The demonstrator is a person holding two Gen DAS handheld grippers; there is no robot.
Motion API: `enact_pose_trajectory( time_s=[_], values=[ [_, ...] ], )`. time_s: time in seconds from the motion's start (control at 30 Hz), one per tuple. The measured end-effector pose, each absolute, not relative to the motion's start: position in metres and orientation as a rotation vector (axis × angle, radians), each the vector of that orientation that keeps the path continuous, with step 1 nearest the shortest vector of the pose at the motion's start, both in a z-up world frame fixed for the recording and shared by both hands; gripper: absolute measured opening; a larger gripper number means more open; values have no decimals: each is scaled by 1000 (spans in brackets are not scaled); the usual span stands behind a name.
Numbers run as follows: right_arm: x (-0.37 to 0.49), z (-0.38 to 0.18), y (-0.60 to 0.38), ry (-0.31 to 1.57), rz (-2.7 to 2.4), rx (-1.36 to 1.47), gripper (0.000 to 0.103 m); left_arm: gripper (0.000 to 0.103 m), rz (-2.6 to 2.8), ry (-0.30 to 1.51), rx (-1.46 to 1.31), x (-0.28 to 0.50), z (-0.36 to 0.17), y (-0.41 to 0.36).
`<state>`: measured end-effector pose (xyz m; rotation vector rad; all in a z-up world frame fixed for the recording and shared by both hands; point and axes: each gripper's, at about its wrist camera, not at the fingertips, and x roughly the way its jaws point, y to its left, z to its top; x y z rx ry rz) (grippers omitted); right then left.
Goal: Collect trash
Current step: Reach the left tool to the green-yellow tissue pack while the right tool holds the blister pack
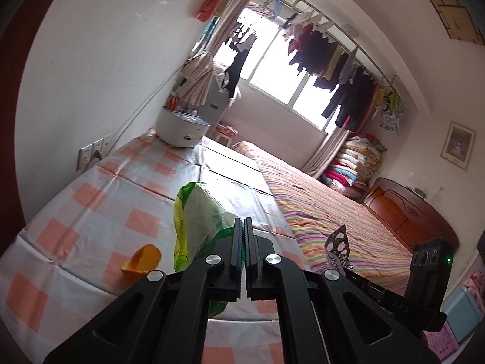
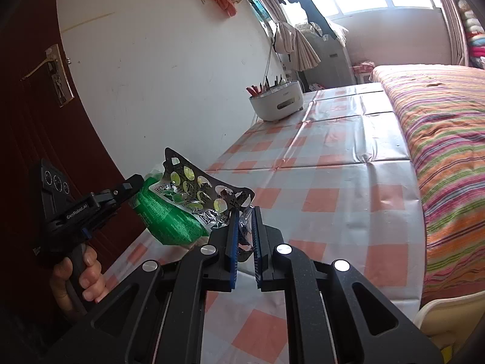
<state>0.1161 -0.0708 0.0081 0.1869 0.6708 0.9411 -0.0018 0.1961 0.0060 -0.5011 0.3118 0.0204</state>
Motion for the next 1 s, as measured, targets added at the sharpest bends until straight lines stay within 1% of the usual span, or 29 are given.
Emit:
enact_pose_trajectory(
  time_s=[0.47, 0.6, 0.7, 0.73, 0.77, 0.8, 0.83, 0.9, 1.0],
  values=[
    [109, 4, -113, 650, 892, 199, 8, 1, -82, 329, -411, 5, 15, 145],
    [108, 5, -111, 648, 897, 199, 8, 2, -80, 409, -440, 8, 7, 146],
    [106, 7, -107, 645, 910, 197, 8, 4, -62, 446, -498, 1, -5, 157],
    [104, 8, -106, 644, 916, 195, 8, 16, -43, 465, -501, 0, -9, 159],
    [104, 9, -104, 643, 921, 192, 8, 52, -18, 488, -501, -2, -13, 161],
    [103, 9, -102, 642, 926, 190, 8, 75, 2, 497, -509, -4, -17, 163],
    [102, 9, -100, 642, 931, 188, 8, 91, 20, 478, -529, -11, -22, 164],
    [102, 9, -97, 641, 936, 181, 8, 92, 53, 438, -555, -23, -26, 164],
    [104, 4, -95, 650, 941, 181, 8, 93, 41, 505, -548, -22, -35, 158]
  ],
)
